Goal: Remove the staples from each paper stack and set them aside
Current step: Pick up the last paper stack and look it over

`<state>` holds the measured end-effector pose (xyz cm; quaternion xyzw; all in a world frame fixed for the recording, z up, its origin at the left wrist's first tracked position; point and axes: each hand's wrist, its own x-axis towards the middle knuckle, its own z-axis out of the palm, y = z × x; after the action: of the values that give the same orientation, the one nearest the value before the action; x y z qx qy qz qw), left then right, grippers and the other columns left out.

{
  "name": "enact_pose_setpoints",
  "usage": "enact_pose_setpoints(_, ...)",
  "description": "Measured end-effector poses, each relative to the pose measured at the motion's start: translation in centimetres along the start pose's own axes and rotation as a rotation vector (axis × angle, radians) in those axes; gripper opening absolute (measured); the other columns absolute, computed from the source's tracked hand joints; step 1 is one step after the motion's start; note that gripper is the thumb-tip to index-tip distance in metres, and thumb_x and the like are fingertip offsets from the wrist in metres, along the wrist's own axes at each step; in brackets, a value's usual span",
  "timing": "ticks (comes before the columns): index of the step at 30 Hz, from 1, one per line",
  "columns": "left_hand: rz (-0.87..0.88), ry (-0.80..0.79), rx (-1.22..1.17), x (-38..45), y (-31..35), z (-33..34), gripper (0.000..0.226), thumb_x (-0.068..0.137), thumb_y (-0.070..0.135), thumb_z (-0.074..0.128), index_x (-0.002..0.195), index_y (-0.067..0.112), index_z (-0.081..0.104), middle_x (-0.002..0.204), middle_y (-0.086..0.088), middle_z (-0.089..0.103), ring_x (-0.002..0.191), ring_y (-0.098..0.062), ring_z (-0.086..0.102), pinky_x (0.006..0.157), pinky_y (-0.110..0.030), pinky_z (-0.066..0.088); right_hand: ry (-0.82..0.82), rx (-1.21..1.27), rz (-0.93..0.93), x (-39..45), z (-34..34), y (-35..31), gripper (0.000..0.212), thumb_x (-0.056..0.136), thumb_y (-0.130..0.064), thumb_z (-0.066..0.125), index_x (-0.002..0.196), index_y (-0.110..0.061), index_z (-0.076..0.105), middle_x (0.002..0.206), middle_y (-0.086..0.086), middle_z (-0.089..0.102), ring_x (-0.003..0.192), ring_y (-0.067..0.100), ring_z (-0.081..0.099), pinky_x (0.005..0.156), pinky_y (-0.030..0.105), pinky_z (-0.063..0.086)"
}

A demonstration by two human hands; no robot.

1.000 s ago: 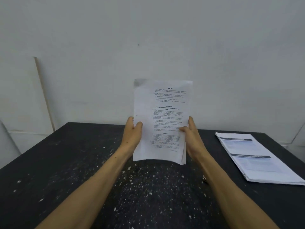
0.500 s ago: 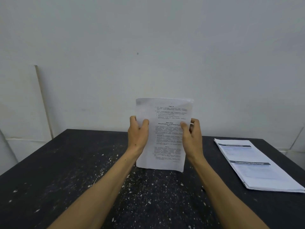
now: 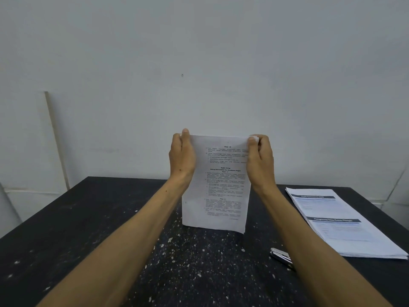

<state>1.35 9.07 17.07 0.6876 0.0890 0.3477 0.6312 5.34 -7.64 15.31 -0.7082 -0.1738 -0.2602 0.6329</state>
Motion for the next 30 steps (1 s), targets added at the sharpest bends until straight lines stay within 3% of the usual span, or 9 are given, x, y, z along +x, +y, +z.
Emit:
enact_pose_setpoints(6, -0.010, 0.008, 0.043, 0.0, 0.0, -0.1, 0.041, 0.111, 0.048, 0.027, 0.100, 0.011, 0.043, 0.085, 0.004, 0.043, 0.074, -0.011, 0.042, 0.065, -0.028, 0.037, -0.015, -0.038, 0.000, -0.2, 0.3, -0.4, 0.026, 0.113, -0.035, 0.034, 0.101, -0.015, 0.047, 0.085, -0.009, 0.050, 0.069, -0.001, 0.046, 0.062, 0.018, 0.041)
enact_pose_setpoints(12, -0.009, 0.023, 0.065, 0.0, 0.1, 0.1, 0.038, 0.112, 0.045, 0.025, 0.108, 0.011, 0.040, 0.088, 0.005, 0.044, 0.075, -0.007, 0.043, 0.063, -0.026, 0.035, -0.035, -0.050, 0.029, -0.3, 0.7, -1.2, 0.032, 0.111, -0.043, 0.036, 0.103, -0.012, 0.043, 0.083, -0.006, 0.050, 0.070, 0.006, 0.048, 0.054, 0.007, 0.040)
enact_pose_setpoints(20, -0.036, 0.018, 0.082, 0.3, 0.1, 0.3, 0.039, 0.111, 0.048, 0.022, 0.118, 0.013, 0.039, 0.095, 0.008, 0.049, 0.085, -0.005, 0.049, 0.069, -0.029, 0.038, 0.003, -0.081, 0.075, -0.2, 2.0, -1.6, 0.042, 0.111, -0.048, 0.024, 0.101, -0.011, 0.039, 0.079, -0.003, 0.049, 0.068, 0.010, 0.047, 0.061, 0.025, 0.039)
enact_pose_setpoints(30, 0.052, 0.023, 0.091, -0.4, -0.3, 0.1, 0.046, 0.108, 0.057, 0.023, 0.108, 0.013, 0.034, 0.084, 0.005, 0.042, 0.075, -0.009, 0.045, 0.064, -0.027, 0.038, 0.000, -0.052, 0.087, -0.5, 2.2, -2.1, 0.046, 0.108, -0.057, 0.026, 0.099, -0.013, 0.038, 0.077, -0.006, 0.046, 0.067, 0.009, 0.044, 0.062, 0.027, 0.037)
